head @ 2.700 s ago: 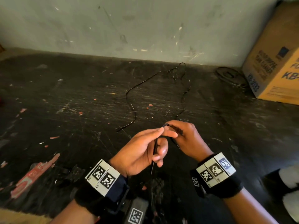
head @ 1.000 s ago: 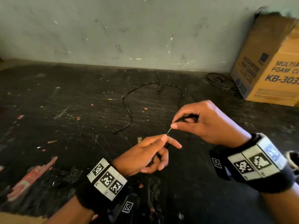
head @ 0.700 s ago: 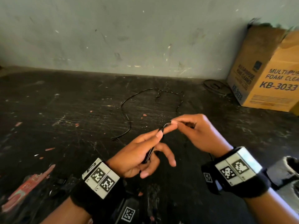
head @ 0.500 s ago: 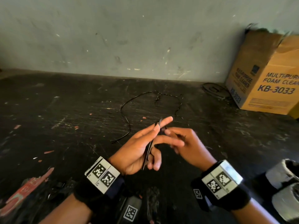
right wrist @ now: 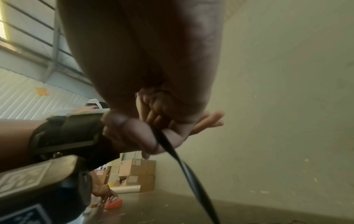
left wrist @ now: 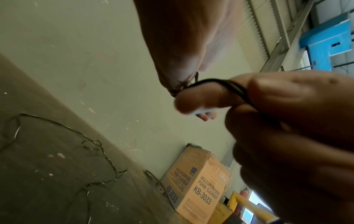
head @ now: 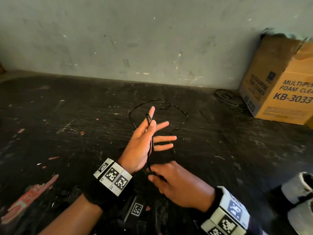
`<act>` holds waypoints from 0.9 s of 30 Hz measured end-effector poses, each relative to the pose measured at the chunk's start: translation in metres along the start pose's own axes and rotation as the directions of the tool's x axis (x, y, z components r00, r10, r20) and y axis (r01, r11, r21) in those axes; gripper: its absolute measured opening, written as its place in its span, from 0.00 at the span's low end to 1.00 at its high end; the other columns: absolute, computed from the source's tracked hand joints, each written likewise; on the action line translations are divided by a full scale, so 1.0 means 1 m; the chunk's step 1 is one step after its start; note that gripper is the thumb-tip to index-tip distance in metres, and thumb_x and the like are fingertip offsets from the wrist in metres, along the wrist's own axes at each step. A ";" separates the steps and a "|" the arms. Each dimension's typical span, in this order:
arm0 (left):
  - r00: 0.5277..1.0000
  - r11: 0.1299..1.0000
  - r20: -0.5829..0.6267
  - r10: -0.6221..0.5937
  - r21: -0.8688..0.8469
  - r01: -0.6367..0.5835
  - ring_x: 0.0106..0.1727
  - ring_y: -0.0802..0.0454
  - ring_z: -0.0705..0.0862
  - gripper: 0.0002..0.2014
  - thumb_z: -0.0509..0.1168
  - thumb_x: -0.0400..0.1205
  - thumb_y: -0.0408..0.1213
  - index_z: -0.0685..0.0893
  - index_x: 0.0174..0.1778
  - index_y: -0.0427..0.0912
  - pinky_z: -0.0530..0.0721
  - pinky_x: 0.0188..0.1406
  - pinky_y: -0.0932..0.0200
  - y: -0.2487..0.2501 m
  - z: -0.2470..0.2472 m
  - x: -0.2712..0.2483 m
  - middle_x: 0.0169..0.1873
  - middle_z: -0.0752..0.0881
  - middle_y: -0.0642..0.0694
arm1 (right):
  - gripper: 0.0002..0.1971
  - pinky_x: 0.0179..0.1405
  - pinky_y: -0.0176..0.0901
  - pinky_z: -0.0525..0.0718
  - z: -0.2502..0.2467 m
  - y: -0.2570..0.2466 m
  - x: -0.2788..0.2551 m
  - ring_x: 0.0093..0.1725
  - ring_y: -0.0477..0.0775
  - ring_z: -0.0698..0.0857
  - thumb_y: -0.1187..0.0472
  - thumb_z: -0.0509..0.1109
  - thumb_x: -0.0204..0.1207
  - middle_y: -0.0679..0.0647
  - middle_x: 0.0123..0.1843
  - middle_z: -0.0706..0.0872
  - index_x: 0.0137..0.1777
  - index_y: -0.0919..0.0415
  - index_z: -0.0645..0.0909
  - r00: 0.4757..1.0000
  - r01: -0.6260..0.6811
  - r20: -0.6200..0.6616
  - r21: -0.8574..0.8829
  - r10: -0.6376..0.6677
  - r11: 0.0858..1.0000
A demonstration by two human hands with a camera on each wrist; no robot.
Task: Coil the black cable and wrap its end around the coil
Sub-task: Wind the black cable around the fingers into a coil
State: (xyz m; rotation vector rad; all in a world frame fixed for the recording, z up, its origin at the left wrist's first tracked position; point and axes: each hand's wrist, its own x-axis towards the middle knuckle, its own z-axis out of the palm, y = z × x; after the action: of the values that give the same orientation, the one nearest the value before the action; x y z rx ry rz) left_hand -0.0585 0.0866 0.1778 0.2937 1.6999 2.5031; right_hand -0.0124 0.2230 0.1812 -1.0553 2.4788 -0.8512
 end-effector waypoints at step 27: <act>0.964 0.932 0.185 -0.189 0.342 0.117 0.21 0.57 0.82 0.24 0.49 0.85 0.52 0.61 0.79 0.57 0.71 0.13 0.67 -0.025 -0.015 -0.015 0.39 0.90 0.44 | 0.07 0.39 0.40 0.78 -0.071 -0.004 0.009 0.38 0.43 0.80 0.52 0.70 0.75 0.40 0.34 0.78 0.37 0.46 0.78 0.982 -0.076 -0.189 -0.364 0.006 0.928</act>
State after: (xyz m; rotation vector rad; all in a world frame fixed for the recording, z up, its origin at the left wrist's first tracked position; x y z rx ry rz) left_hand -0.0473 0.0793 0.1477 0.4224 1.9570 1.9907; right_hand -0.0510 0.2425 0.2380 -1.0750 2.8875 -0.4949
